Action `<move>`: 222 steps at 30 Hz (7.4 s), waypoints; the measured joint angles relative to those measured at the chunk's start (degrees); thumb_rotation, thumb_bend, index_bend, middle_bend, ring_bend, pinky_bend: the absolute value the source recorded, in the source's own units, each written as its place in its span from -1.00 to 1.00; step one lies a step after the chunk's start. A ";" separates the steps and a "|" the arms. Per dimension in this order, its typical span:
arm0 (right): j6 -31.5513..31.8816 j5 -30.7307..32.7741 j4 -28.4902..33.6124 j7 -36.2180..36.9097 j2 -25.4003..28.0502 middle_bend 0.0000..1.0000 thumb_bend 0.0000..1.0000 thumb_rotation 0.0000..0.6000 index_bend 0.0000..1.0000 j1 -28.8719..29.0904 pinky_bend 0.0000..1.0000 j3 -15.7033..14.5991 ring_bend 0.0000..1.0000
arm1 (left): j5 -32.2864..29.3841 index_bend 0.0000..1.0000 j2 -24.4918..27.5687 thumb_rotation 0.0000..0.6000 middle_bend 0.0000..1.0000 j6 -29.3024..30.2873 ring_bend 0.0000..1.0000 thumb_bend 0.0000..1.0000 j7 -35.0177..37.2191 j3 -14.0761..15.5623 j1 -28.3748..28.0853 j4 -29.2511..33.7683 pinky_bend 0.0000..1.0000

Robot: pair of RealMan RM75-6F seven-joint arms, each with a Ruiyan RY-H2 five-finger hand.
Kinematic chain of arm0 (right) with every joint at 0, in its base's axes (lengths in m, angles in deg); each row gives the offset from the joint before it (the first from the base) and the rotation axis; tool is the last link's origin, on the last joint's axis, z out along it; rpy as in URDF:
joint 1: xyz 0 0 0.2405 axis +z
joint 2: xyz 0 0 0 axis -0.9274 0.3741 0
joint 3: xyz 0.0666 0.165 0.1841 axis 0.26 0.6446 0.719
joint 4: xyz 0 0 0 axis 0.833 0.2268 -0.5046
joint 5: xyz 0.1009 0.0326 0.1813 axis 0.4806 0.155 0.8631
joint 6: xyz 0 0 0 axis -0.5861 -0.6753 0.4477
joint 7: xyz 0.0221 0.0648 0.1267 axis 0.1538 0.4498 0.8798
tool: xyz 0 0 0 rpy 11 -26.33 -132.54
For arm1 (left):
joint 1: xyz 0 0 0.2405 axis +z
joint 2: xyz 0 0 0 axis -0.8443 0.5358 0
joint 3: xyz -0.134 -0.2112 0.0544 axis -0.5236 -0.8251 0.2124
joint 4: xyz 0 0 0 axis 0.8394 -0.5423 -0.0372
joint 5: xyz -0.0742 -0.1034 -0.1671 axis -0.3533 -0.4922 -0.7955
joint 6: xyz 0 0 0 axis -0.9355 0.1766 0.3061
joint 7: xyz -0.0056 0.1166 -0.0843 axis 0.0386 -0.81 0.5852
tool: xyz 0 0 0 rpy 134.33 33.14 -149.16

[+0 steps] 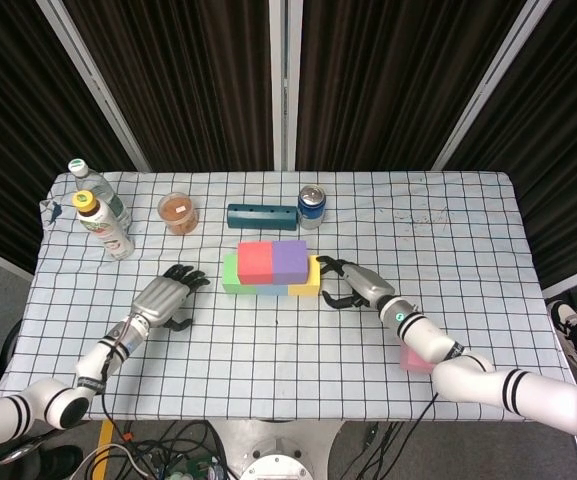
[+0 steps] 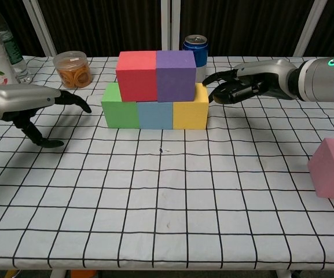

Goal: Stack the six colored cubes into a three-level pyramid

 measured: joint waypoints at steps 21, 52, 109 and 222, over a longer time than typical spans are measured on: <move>2.97 -0.13 4.64 -1.97 4.60 -0.67 -0.17 0.17 -1.00 -1.74 -1.00 -1.06 -1.00 | -0.12 -0.71 2.51 0.91 -0.90 2.94 -1.00 -0.46 0.92 1.12 2.02 2.54 -0.94; 37.87 -27.56 17.19 -5.70 18.55 -0.64 -0.93 0.59 -1.00 -32.55 -1.00 -13.82 -1.00 | 4.76 -0.70 16.69 1.00 -0.90 23.17 -1.00 -0.55 4.79 2.06 16.62 17.36 -0.93; 19.03 -22.83 25.36 -5.36 24.47 -0.28 -0.58 1.00 -1.00 -10.51 -1.00 2.65 -1.00 | 4.39 -0.70 9.27 1.00 -0.90 33.23 -1.00 -0.59 2.89 -0.78 23.84 7.70 -0.94; 71.22 -29.38 10.77 -7.16 14.36 -0.97 -0.55 1.00 -1.00 -38.27 -1.00 -24.78 -1.00 | 8.93 -0.71 8.11 1.00 -0.90 44.51 -1.00 -0.59 10.71 1.63 36.75 -1.76 -0.94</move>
